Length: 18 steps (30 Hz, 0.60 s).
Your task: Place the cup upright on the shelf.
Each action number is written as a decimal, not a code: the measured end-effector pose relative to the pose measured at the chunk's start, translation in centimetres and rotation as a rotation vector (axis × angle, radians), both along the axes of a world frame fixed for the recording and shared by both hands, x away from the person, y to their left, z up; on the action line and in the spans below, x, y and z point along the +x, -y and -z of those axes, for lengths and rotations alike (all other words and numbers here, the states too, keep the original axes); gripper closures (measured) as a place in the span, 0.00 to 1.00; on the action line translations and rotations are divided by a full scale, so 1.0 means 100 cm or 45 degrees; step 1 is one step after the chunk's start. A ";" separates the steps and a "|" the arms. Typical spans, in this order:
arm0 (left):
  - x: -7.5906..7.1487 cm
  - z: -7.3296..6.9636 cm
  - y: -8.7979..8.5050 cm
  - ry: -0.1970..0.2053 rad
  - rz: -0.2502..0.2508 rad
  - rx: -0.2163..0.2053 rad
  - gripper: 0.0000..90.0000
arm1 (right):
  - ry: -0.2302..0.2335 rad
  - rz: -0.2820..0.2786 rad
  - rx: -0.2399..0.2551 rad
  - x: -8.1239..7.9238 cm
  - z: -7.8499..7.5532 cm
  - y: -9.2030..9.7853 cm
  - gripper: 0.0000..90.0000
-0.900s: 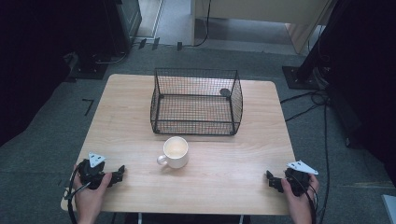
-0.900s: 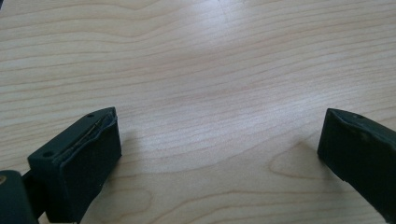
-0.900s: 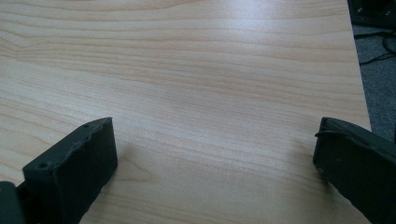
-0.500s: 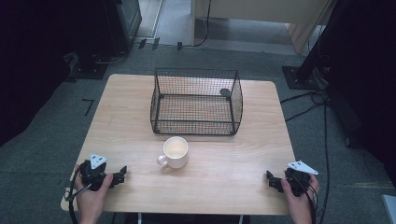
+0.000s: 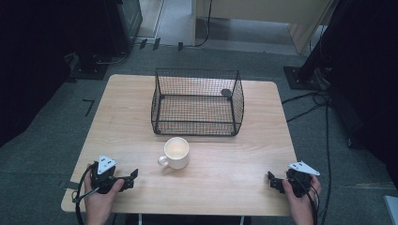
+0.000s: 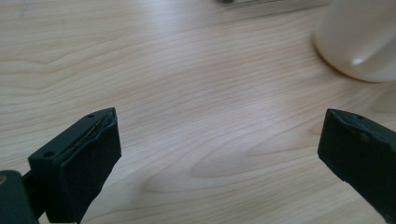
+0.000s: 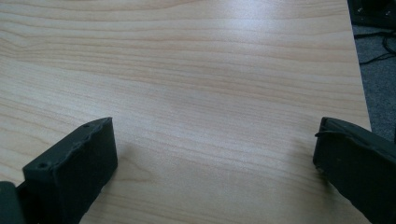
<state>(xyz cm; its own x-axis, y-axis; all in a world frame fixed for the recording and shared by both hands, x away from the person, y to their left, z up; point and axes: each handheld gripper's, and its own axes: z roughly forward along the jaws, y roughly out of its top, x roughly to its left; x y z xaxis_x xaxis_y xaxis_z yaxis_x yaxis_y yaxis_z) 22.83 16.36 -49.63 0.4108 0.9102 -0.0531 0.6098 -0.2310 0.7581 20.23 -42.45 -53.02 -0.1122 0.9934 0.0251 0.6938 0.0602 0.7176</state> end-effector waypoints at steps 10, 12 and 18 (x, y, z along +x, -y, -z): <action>-0.005 -0.004 0.042 0.022 0.131 0.033 0.05 | 0.000 0.000 0.000 0.000 0.000 0.000 0.00; -0.004 -0.005 0.047 0.019 0.155 0.012 0.05 | 0.000 0.000 0.000 0.000 0.000 0.000 0.00; 0.000 -0.007 0.063 0.041 0.186 -0.004 0.17 | 0.000 0.000 0.000 0.000 0.000 0.000 0.00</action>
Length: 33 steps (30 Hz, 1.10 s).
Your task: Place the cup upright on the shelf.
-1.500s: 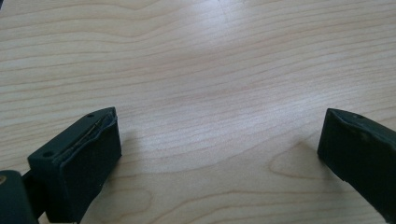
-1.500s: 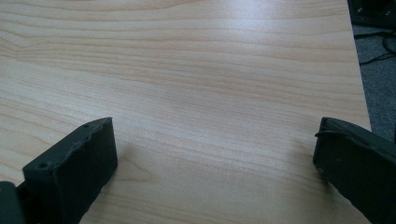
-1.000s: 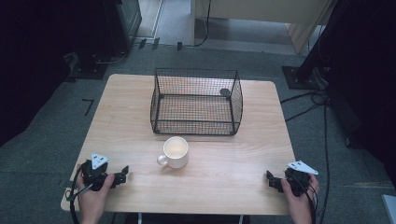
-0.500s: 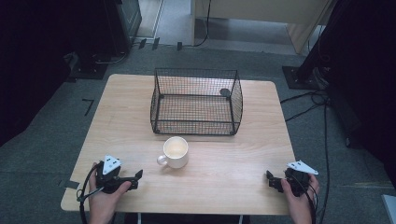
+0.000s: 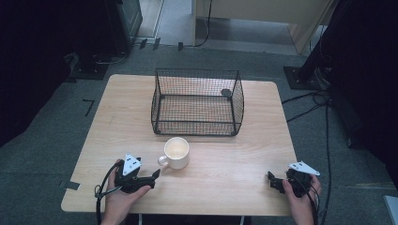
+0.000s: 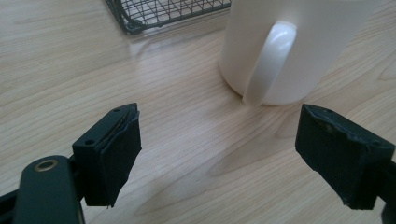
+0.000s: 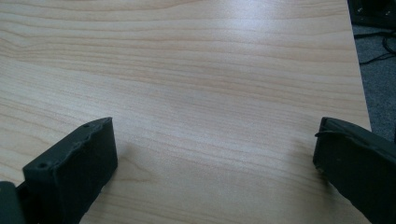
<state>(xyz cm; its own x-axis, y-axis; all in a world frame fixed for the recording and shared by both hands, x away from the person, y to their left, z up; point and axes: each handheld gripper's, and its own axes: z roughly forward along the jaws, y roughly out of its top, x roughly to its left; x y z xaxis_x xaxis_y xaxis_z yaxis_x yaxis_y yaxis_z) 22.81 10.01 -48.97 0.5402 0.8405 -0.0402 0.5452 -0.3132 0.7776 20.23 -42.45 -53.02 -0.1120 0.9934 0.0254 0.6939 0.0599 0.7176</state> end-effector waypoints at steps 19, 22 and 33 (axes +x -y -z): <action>0.019 -0.003 0.026 -0.031 0.161 -0.020 0.74 | 0.000 0.000 -0.001 0.000 0.000 0.000 0.00; 0.021 -0.004 0.028 -0.029 0.159 -0.009 0.81 | 0.000 0.000 0.000 0.000 0.000 0.000 0.00; 0.019 -0.012 0.031 0.029 0.177 0.009 0.90 | 0.000 0.000 -0.001 0.000 0.000 0.000 0.00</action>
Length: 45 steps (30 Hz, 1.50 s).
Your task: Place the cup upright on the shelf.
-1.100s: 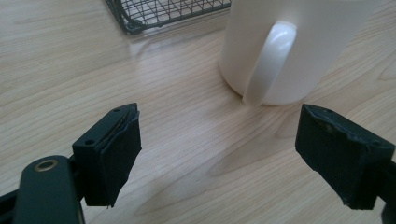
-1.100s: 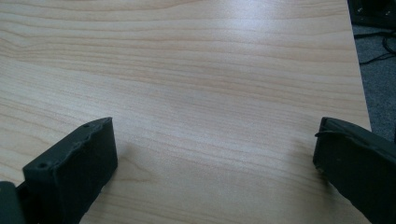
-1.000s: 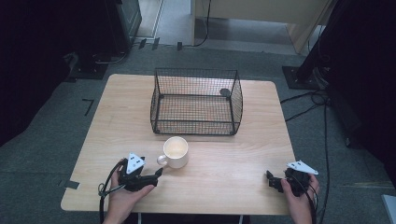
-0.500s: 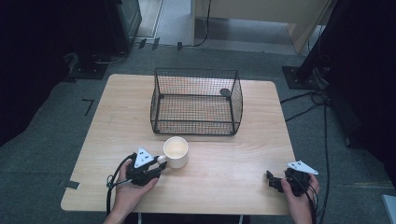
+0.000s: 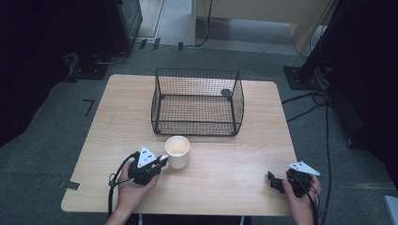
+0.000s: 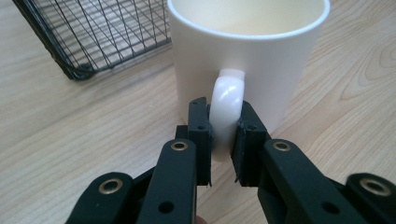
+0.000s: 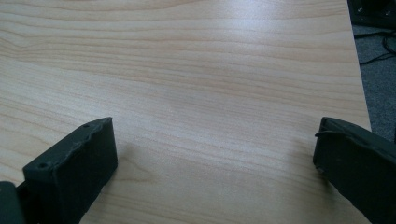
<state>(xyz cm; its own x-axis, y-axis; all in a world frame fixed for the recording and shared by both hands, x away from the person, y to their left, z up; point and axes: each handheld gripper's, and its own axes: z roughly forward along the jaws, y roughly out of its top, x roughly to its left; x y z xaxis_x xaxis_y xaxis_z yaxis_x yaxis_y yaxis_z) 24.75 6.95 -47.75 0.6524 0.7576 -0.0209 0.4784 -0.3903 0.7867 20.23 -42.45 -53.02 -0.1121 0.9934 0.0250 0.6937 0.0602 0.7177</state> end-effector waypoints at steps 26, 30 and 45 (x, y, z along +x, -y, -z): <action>0.004 -0.044 0.009 0.073 0.065 -0.135 0.91 | 0.000 0.000 0.000 0.000 0.000 0.000 0.00; 0.006 -0.054 0.012 0.087 0.076 -0.150 0.91 | 0.000 0.000 0.000 0.000 0.000 0.000 0.00; 0.017 -0.080 0.020 0.128 0.119 -0.171 0.91 | 0.000 0.000 0.001 0.000 0.000 0.000 0.00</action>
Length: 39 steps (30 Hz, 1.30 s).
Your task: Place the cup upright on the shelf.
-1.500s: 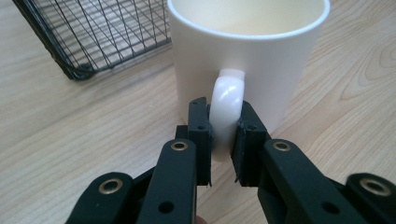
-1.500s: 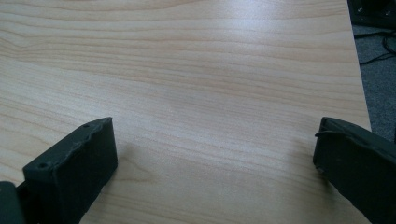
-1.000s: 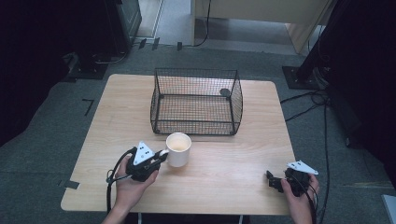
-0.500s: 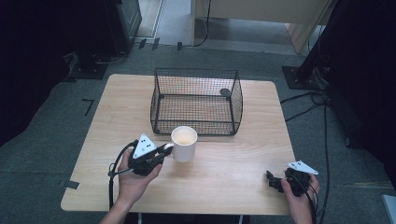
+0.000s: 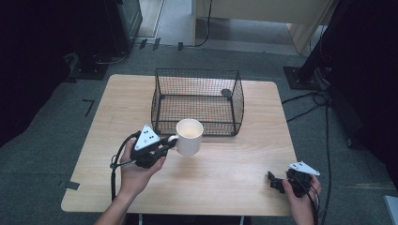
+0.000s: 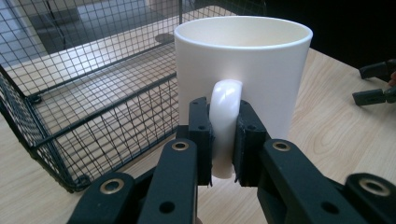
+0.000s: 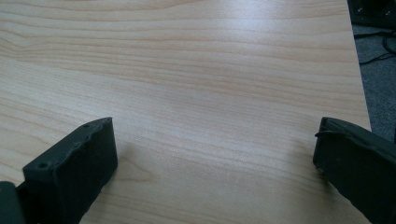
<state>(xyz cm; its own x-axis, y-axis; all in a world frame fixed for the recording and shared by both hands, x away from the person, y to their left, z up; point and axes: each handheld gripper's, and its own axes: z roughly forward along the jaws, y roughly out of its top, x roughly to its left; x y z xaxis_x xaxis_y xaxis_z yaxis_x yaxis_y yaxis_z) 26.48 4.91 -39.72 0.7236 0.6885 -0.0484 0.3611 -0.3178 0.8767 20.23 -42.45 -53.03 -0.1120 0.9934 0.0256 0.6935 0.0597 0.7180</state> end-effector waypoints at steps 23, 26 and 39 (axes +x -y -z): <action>0.034 -0.022 0.016 0.018 -0.009 -0.034 0.91 | 0.000 0.001 0.002 0.000 0.000 0.000 0.00; 0.038 -0.022 0.017 0.018 -0.014 -0.042 0.91 | 0.000 0.001 0.002 0.000 0.000 0.000 0.00; 0.060 -0.024 0.020 0.066 -0.081 -0.038 0.91 | 0.000 0.001 0.002 0.000 0.000 0.000 0.00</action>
